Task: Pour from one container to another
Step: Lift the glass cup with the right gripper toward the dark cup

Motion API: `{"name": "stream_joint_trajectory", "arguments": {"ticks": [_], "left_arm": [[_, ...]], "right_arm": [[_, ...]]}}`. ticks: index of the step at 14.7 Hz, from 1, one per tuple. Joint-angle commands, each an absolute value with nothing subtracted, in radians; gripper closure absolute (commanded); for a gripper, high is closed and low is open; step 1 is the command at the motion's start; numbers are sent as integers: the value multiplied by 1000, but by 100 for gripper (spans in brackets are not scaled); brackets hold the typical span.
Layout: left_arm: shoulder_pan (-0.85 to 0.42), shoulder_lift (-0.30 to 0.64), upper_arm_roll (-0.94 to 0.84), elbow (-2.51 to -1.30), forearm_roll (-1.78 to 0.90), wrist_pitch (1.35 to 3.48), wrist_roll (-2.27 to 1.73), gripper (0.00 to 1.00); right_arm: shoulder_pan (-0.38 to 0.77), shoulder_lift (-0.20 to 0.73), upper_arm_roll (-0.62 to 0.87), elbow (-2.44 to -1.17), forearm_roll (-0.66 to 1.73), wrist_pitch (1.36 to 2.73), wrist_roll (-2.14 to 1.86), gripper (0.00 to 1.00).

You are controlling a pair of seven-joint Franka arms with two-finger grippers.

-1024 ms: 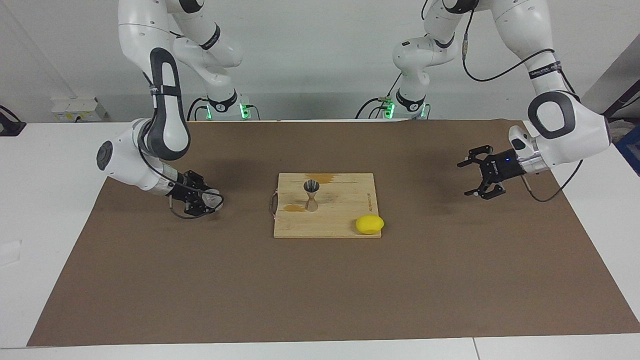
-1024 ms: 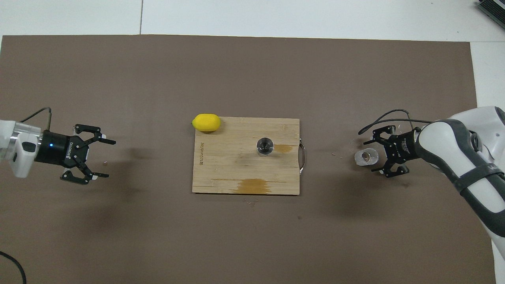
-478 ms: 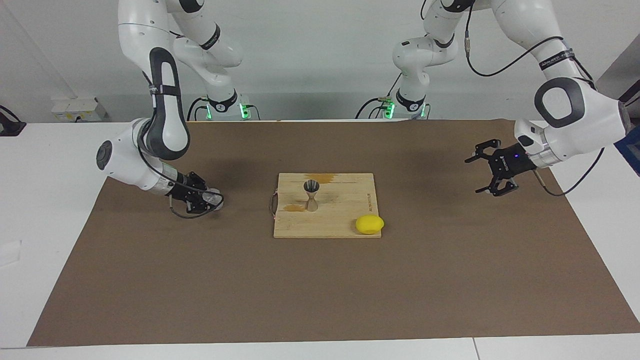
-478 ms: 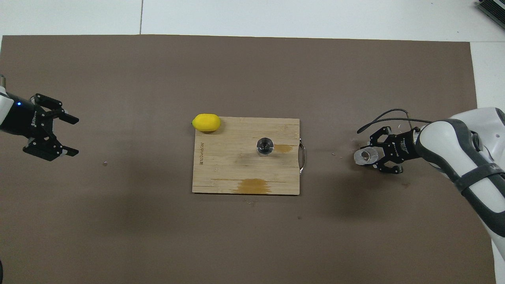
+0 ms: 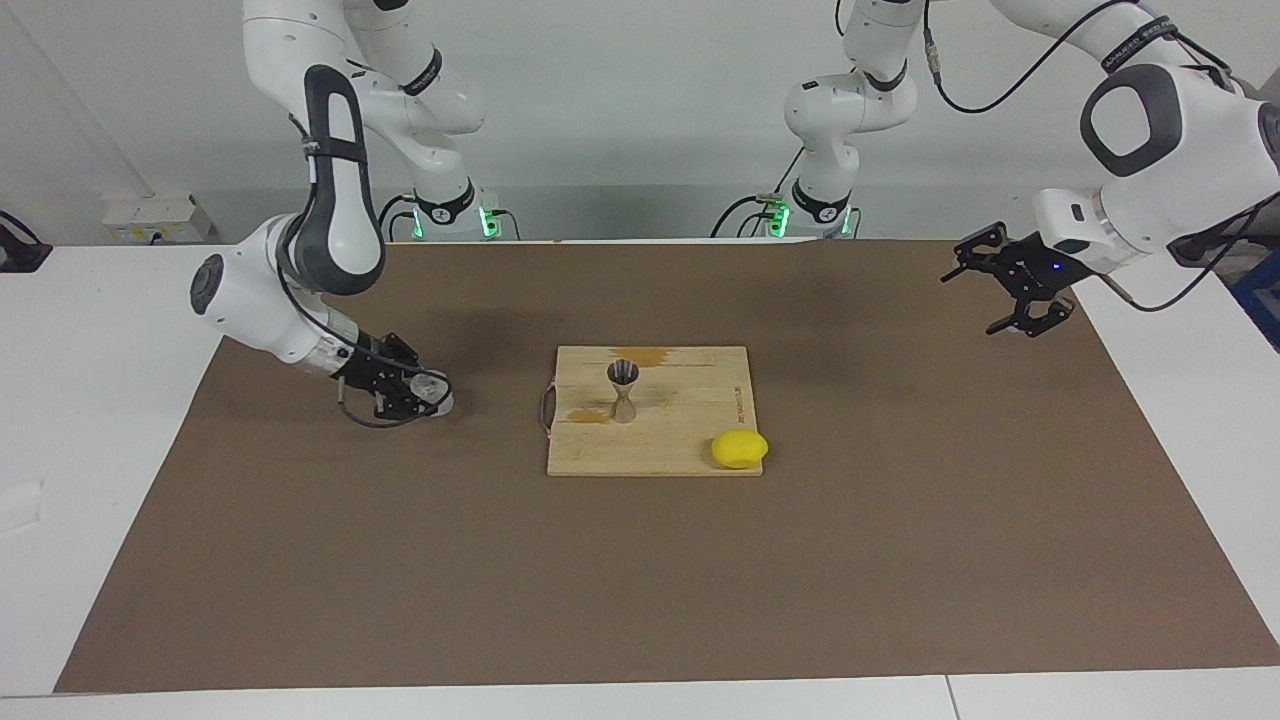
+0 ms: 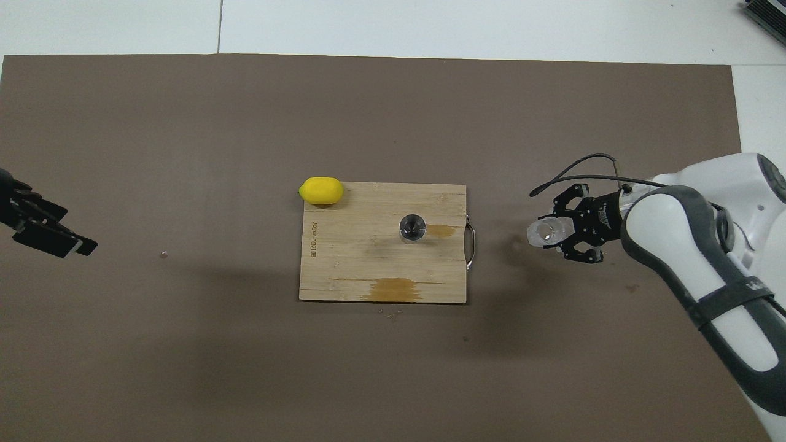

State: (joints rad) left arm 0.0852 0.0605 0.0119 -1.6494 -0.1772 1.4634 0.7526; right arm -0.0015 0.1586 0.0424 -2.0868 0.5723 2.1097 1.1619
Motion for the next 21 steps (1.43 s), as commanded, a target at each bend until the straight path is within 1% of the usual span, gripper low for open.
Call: {"name": "stream_joint_trajectory", "arguments": {"ticks": [1, 4, 6, 8, 10, 12, 15, 19, 21], "left_arm": [[48, -9, 20, -1658, -75, 1436, 554, 0], [48, -52, 18, -1655, 26, 1442, 529, 0], [48, -64, 18, -1654, 76, 1453, 528, 0], [48, -66, 18, -1652, 77, 1462, 517, 0], [58, -75, 18, -1670, 69, 1520, 410, 0], [58, -74, 21, -1677, 64, 1581, 323, 0], [49, -69, 20, -1674, 64, 1606, 269, 0], [48, -69, 18, -1675, 64, 1615, 126, 0], [48, -69, 18, -1675, 64, 1624, 121, 0]], "right_arm": [[73, 156, 40, -2056, 513, 2144, 1294, 93], [164, 176, 43, -1968, 401, 2152, 1503, 92], [207, 192, 43, -1924, 309, 2151, 1618, 92], [251, 204, 43, -1892, 244, 2149, 1702, 92], [290, 212, 43, -1855, 184, 2138, 1773, 92], [334, 218, 43, -1839, 105, 2137, 1822, 92], [380, 218, 43, -1829, 32, 2131, 1859, 92], [439, 224, 43, -1766, -70, 2057, 1862, 92], [468, 222, 43, -1763, -122, 2045, 1861, 92]]}}
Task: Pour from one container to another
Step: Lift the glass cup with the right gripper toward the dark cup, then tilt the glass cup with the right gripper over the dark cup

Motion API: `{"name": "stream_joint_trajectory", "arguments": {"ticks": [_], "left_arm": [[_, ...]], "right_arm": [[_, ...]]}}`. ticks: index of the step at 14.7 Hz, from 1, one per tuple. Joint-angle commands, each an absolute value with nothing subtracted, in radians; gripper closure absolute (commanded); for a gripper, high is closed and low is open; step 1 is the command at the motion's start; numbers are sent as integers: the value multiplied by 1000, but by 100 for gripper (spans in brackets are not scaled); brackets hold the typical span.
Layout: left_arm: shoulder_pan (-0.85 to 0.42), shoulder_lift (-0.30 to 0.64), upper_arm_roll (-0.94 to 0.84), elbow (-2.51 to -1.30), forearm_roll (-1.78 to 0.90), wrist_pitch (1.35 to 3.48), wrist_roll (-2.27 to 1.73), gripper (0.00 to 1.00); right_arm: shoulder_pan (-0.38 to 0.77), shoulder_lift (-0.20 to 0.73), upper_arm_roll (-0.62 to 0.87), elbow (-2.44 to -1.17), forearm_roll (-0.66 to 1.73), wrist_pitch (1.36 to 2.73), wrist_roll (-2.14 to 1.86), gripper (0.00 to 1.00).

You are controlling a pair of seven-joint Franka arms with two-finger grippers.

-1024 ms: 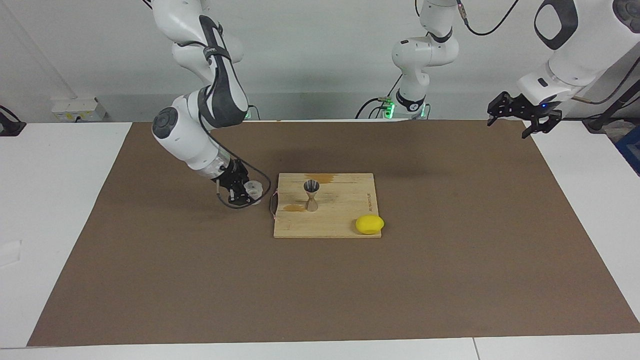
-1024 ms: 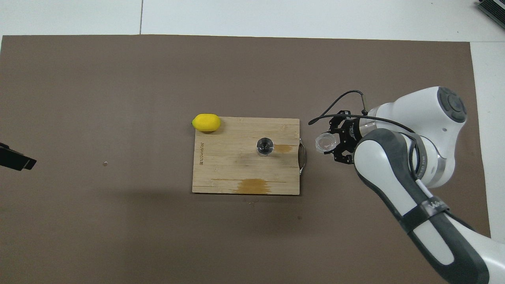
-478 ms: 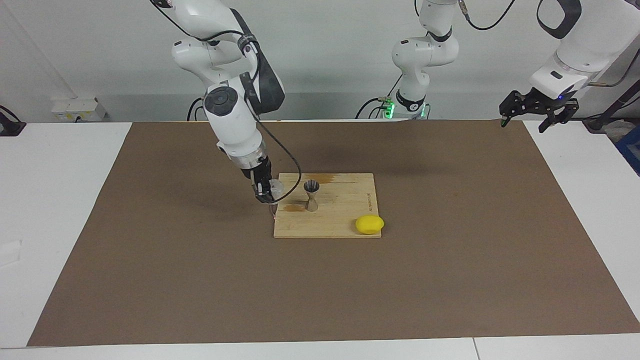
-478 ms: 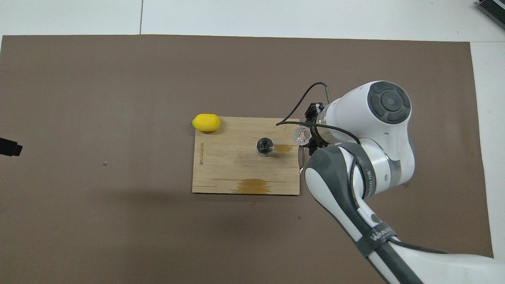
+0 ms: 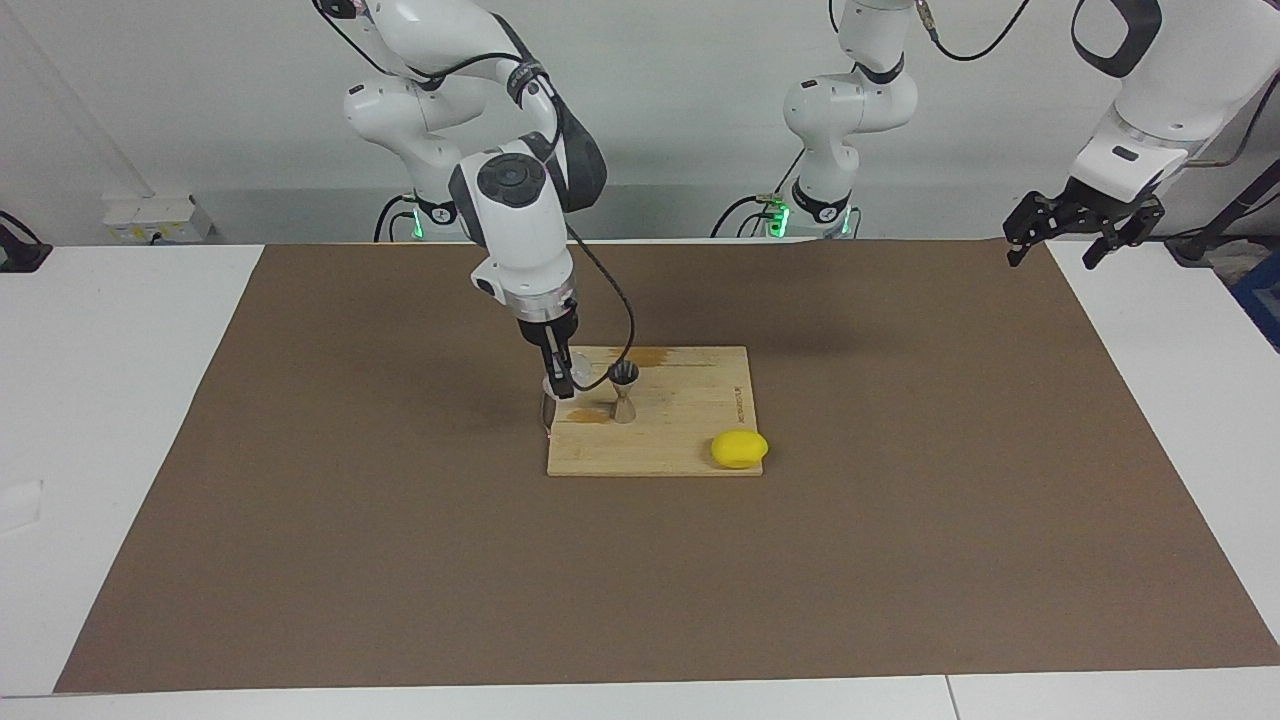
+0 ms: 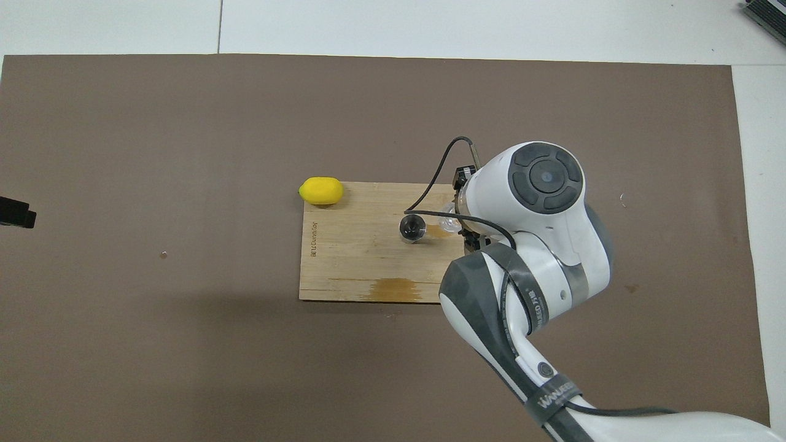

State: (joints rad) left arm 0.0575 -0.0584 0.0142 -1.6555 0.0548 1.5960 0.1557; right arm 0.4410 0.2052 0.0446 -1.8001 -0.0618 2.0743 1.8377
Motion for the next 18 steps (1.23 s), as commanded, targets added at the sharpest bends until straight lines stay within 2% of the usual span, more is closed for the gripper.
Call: {"name": "stream_joint_trajectory", "arguments": {"ticks": [1, 8, 18], "left_arm": [[48, -68, 18, -1675, 64, 1632, 121, 0], [46, -72, 18, -1686, 66, 1638, 69, 0], [32, -68, 18, -1678, 66, 1635, 71, 0]], "right_arm": [[486, 222, 43, -1763, -141, 2043, 1861, 92], [546, 221, 44, -1763, -310, 2036, 1862, 92], [586, 219, 44, -1784, -531, 2109, 1856, 93]]}}
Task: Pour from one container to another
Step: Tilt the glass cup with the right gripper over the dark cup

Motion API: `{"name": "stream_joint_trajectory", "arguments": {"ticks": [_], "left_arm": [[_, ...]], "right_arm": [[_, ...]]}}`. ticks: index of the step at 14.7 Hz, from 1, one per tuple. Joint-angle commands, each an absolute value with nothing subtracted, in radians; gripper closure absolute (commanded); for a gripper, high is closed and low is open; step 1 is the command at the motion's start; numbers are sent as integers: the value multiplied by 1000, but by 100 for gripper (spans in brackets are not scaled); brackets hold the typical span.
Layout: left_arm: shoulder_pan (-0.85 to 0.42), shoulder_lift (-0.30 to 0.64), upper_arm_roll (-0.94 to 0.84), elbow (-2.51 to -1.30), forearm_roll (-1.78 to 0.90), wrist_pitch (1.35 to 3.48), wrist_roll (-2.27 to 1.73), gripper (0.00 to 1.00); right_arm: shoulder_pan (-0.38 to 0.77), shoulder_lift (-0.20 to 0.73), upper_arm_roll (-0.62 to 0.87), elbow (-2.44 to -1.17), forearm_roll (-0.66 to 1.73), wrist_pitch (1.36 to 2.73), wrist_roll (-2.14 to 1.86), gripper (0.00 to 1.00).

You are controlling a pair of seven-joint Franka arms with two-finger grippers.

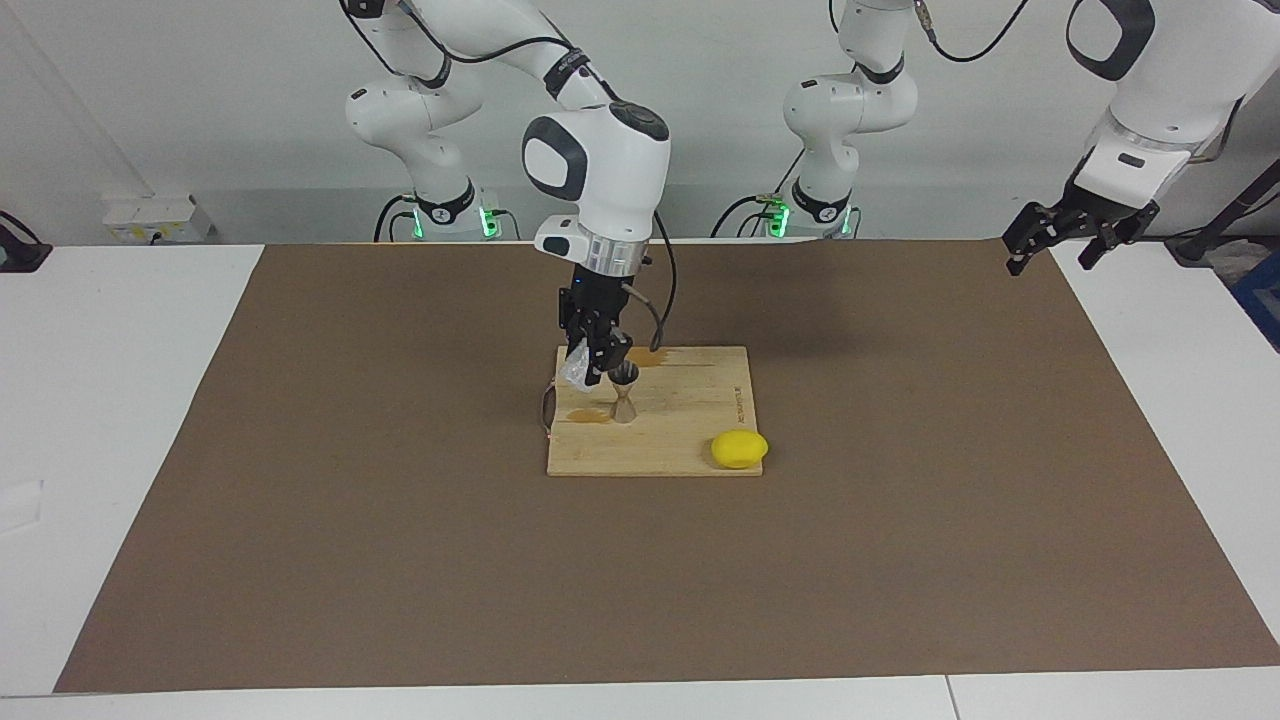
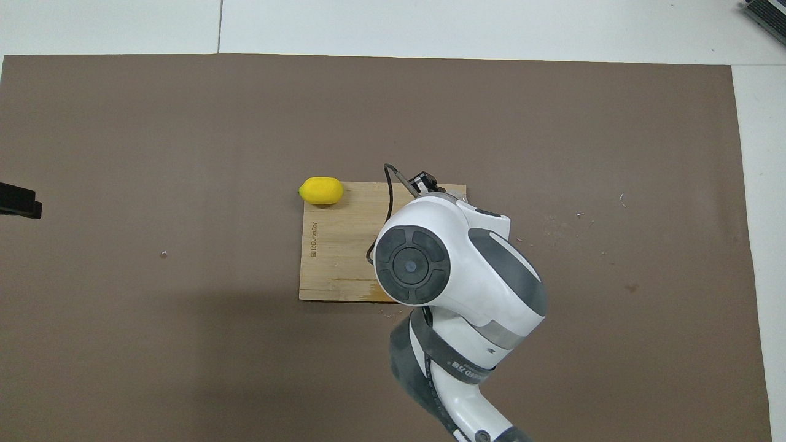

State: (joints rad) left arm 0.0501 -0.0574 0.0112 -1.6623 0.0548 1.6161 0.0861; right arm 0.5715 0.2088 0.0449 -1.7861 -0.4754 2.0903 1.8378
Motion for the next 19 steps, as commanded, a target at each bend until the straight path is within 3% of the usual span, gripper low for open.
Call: {"name": "stream_joint_trajectory", "arguments": {"ticks": [1, 8, 15, 19], "left_arm": [[28, -66, 18, -1672, 66, 1635, 69, 0], [-23, -58, 26, -1671, 63, 1675, -25, 0], [-25, 34, 31, -1592, 31, 1675, -25, 0], [-31, 18, 31, -1594, 26, 1620, -31, 0]], "right_arm": [[587, 218, 44, -1792, -544, 2111, 1855, 93], [606, 199, 45, -1850, -617, 2132, 1833, 95], [612, 181, 46, -1894, -690, 2155, 1821, 96], [614, 176, 46, -1905, -701, 2181, 1819, 96]]}}
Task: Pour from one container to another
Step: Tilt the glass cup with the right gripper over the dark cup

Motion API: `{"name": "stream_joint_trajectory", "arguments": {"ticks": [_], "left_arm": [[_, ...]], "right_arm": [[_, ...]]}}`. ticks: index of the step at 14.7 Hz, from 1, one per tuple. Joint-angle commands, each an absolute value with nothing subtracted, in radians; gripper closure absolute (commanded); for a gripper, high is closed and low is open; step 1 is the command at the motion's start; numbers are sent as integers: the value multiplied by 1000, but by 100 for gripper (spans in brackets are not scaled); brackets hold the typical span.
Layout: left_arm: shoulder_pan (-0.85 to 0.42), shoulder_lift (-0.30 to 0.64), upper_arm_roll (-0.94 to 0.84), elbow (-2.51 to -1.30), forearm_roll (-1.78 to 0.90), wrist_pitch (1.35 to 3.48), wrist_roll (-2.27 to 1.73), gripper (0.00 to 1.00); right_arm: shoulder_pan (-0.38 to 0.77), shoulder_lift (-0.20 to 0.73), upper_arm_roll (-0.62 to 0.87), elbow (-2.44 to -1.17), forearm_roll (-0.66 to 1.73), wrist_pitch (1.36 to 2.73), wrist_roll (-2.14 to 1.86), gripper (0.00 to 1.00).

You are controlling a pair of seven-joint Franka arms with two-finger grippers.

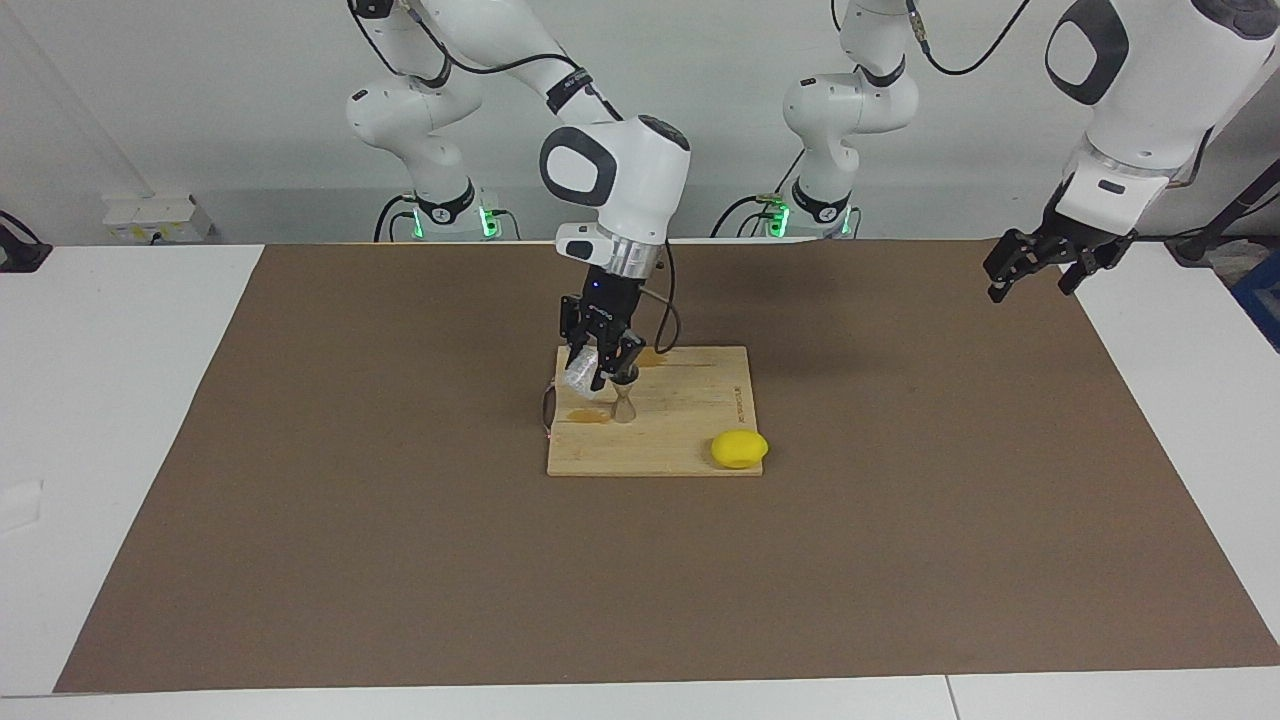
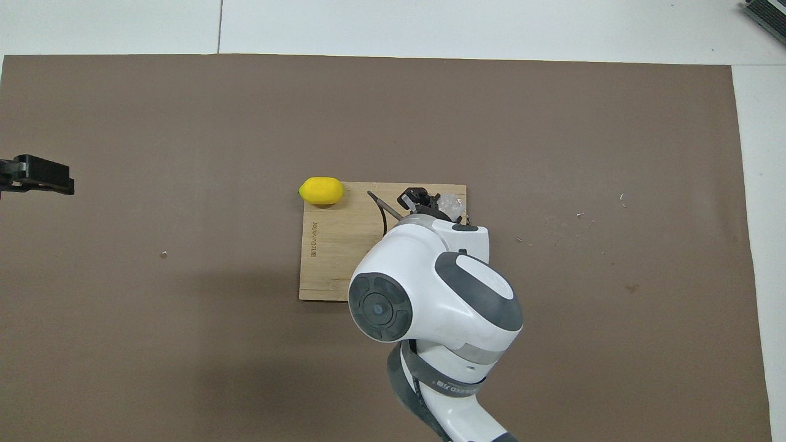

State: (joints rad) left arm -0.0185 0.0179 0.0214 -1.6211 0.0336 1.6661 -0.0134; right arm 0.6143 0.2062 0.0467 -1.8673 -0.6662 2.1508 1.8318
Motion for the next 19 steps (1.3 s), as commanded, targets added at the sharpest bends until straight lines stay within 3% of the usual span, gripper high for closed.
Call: {"name": "stream_joint_trajectory", "arguments": {"ticks": [1, 12, 16, 19], "left_arm": [[-31, 15, 31, -1595, 26, 1608, -31, 0], [-2, -9, 23, -1606, 34, 1562, -23, 0], [38, -14, -11, -1606, 34, 1563, -23, 0], [141, -14, -115, -1611, 34, 1563, -25, 0]], "right_arm": [[620, 176, 46, -1905, -701, 2181, 1819, 96], [630, 175, 52, -1904, -747, 2183, 1787, 95], [634, 181, 52, -1881, -730, 2172, 1786, 95], [630, 186, 55, -1868, -700, 2171, 1786, 95]]}}
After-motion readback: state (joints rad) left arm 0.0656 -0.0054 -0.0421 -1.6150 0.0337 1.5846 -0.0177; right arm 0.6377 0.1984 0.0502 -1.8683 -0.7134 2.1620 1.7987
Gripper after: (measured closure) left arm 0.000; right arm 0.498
